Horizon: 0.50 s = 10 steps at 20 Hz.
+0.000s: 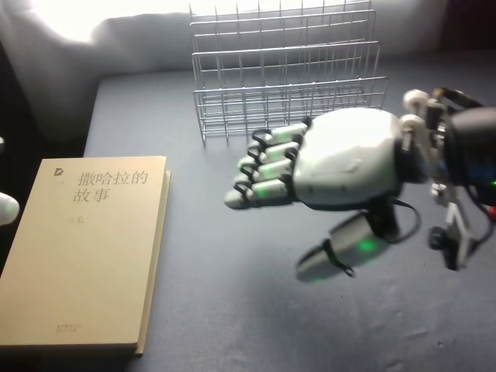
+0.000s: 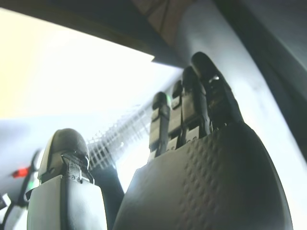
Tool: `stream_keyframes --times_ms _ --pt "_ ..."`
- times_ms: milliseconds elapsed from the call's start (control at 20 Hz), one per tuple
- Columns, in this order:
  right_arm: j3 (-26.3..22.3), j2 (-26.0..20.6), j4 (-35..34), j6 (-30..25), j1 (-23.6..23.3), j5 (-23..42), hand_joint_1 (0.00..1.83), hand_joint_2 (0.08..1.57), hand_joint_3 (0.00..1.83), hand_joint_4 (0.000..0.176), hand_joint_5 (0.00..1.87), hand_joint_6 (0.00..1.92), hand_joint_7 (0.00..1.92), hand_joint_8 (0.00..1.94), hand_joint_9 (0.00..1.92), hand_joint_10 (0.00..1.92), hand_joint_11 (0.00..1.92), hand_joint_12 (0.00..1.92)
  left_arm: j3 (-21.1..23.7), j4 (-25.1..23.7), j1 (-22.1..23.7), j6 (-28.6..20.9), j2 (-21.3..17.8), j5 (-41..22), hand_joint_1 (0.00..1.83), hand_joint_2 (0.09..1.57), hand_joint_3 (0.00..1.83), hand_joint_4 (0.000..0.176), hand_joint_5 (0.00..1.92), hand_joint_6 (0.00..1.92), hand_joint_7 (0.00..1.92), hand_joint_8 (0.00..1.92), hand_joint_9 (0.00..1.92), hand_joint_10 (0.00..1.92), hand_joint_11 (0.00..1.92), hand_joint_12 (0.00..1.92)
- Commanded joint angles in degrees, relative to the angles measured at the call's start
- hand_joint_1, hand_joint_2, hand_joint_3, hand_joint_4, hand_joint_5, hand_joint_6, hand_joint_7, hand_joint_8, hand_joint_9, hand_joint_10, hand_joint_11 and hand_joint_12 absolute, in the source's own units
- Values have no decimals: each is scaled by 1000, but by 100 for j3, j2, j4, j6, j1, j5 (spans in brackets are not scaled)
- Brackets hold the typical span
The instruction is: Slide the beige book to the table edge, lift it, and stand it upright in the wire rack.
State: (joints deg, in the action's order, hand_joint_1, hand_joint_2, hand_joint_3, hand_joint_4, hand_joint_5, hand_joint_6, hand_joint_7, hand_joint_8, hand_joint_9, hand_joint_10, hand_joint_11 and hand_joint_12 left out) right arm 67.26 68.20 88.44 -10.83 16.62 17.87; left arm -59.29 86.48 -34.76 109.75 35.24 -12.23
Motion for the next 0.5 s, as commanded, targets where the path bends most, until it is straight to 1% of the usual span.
stream_keyframes --times_ms 0,50,100,150,200,250,300,350,400,450 --pt "-124 -127 -177 -47 -119 345 234 1120 0 3 118 2 166 4 133 9 0 347 -54 -433 -79 -594 -53 -342 404 1085 0 61 80 0 69 2 117 4 0 642" --pt "-263 -325 -182 -59 -147 483 224 1129 1 0 110 0 159 1 131 7 0 352 -60 -1056 -271 -1559 -59 -462 437 1075 0 66 92 5 73 3 121 5 0 638" --pt "-385 -524 -194 -85 -178 566 175 1129 1 0 106 0 145 0 119 1 0 381 -62 -1606 -459 -2367 -65 -592 455 1052 0 69 116 10 124 13 153 13 0 736" --pt "-468 -688 -265 -84 -202 637 156 1126 0 0 116 2 145 0 123 2 0 429 -58 -1976 -599 -2944 -67 -715 447 1056 0 72 103 3 115 4 140 5 0 701" --pt "-552 -895 -453 -85 -227 771 125 1136 4 0 97 2 136 0 123 1 0 433 -47 -2453 -819 -3784 -67 -943 490 1049 0 64 134 14 138 11 150 7 0 694" --pt "-630 -1075 -564 -85 -259 850 137 1145 7 0 79 0 145 4 132 4 0 428 -22 -2761 -990 -4396 -65 -1186 488 1049 0 66 124 6 112 3 131 3 0 658" --pt "-677 -1248 -680 -83 -264 958 114 1162 12 0 48 0 134 1 132 4 0 418 13 -2971 -1227 -4989 -60 -1492 502 1039 0 66 137 10 135 11 161 15 0 655" --pt "-677 -1409 -837 -74 -248 1126 131 1162 7 0 53 3 141 2 134 3 0 388 46 -3087 -1441 -5511 -44 -1794 489 1038 0 67 135 8 148 14 172 18 0 658" --pt "-673 -1609 -1140 -2 -234 1265 134 1159 3 0 55 2 154 3 162 10 0 410 64 -3211 -1730 -6120 2 -2092 484 1038 0 67 139 9 149 12 175 18 0 659" --pt "-657 -1706 -1401 124 -207 1392 117 1154 1 0 65 4 151 1 165 7 0 385 68 -3259 -1896 -6482 36 -2234 500 1034 0 68 149 9 141 5 138 5 0 625"
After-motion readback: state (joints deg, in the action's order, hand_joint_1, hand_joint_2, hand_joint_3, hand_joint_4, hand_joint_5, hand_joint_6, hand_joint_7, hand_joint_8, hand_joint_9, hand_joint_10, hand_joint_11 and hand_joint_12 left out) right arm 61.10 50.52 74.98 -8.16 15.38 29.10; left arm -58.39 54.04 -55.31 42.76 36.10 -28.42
